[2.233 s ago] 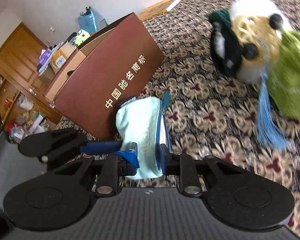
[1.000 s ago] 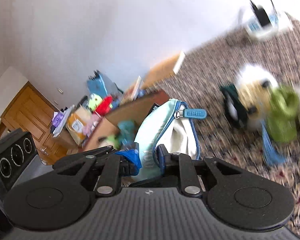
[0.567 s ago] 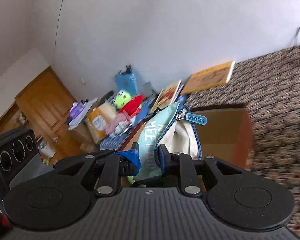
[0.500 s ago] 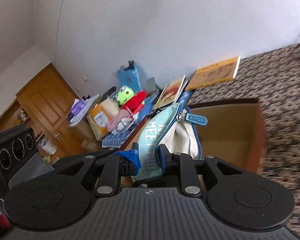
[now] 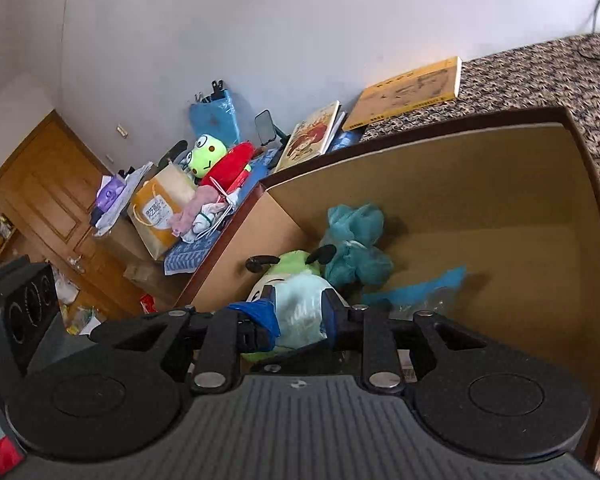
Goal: Organize soft objects
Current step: 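Open the right gripper to drop the pouch into the box, then move the right gripper back to the green knit plush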
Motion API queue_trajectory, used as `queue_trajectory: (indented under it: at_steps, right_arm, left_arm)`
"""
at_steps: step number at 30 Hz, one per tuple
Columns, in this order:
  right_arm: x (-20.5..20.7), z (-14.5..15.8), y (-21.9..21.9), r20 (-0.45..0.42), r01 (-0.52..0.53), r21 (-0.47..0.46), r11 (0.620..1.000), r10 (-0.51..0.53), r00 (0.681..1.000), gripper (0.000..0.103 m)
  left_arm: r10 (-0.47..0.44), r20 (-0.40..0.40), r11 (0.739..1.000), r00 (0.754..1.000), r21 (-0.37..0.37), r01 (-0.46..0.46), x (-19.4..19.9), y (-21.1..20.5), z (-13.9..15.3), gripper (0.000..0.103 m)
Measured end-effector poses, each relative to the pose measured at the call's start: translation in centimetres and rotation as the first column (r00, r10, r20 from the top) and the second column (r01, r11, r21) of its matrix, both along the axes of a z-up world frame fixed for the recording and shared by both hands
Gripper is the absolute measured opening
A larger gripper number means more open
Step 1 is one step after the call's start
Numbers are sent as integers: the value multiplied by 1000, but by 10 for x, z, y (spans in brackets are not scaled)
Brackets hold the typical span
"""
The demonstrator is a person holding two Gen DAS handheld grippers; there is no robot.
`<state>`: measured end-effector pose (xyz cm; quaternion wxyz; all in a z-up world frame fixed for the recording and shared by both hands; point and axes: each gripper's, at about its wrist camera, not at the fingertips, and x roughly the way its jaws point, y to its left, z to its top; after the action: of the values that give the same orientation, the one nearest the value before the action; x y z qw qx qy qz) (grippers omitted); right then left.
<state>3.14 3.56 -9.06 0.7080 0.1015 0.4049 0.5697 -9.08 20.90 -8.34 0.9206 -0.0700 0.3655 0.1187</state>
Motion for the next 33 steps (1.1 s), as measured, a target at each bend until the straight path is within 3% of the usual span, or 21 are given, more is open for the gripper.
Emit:
queue_trajectory:
  at_steps: [6, 11, 20, 33]
  right_arm:
    - [-2, 7, -16, 6, 65, 4, 998, -65, 998, 9]
    - [2, 21, -37, 11, 135, 52, 989, -136, 991, 10]
    - [13, 32, -79, 21, 236, 65, 970, -237, 971, 10]
    - [30, 27, -134, 56, 306, -33, 952, -303, 951, 10]
  left_arm:
    - [-33, 56, 999, 998, 42, 31, -3, -9, 26, 69]
    - [-71, 94, 996, 993, 59, 66, -1, -21, 45, 70]
    - [-92, 21, 992, 996, 83, 90, 27, -56, 45, 73]
    - [-137, -41, 985, 990, 101, 141, 68, -113, 44, 75]
